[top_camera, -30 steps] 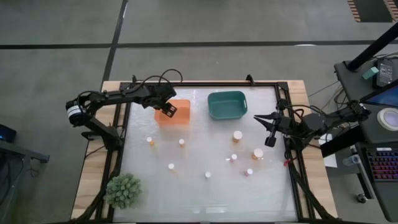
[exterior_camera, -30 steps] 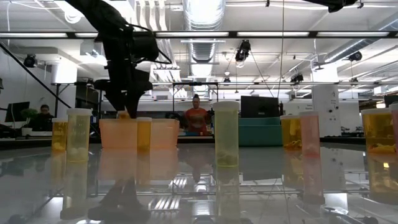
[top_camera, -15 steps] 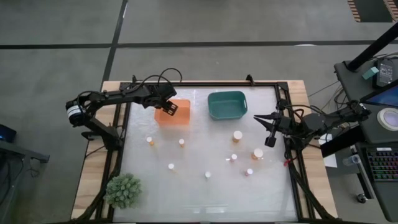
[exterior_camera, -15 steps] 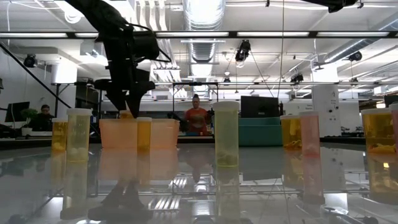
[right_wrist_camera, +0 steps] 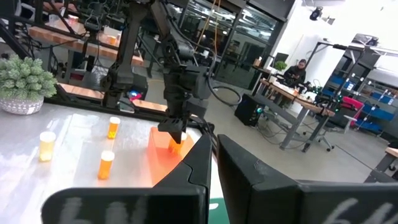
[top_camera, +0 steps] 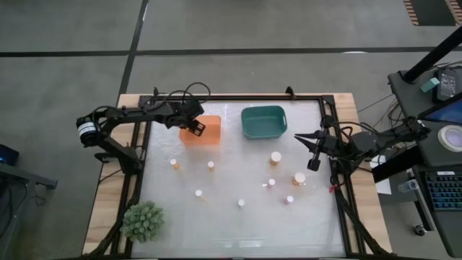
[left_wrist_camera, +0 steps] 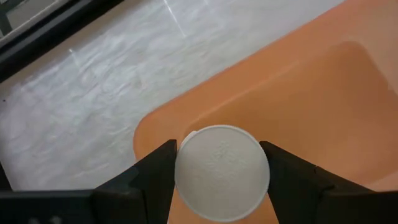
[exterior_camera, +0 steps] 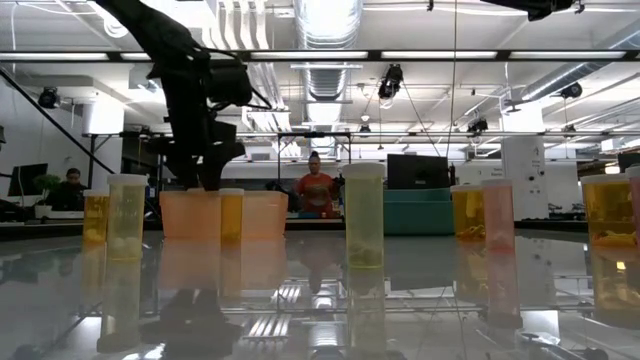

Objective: Pick and place medicine bottles into bin by pill shape (circle, oval)
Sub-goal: Put the top left large orange pill bottle into the orange bin, then put the top pink pill bottle into the green bin

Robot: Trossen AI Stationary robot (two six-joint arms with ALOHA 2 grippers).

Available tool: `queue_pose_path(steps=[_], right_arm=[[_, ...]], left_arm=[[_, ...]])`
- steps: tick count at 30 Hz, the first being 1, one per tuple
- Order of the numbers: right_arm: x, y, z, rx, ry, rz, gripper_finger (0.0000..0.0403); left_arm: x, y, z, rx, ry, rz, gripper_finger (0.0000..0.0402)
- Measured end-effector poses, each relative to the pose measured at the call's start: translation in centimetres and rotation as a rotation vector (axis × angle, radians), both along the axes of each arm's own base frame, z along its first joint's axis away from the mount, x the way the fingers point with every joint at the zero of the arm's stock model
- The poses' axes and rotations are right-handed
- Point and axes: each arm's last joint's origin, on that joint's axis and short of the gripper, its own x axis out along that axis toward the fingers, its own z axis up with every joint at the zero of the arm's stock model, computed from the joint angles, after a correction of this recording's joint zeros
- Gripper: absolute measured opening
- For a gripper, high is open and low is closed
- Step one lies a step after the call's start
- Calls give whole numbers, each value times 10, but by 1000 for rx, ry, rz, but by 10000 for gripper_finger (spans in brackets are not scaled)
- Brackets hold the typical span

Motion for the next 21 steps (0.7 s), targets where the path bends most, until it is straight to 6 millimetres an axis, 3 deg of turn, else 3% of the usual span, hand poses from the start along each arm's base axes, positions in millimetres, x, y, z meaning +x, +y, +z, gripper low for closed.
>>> queue_pose_path(steps=[17, 21], right_arm=[[0, 0, -1, -2, 5, 0, 18], [0, 0, -1, -2, 5, 0, 18]], left_arm=[[1, 0, 1, 2, -11, 10, 250], [0, 0, 12, -2, 3, 1, 251]])
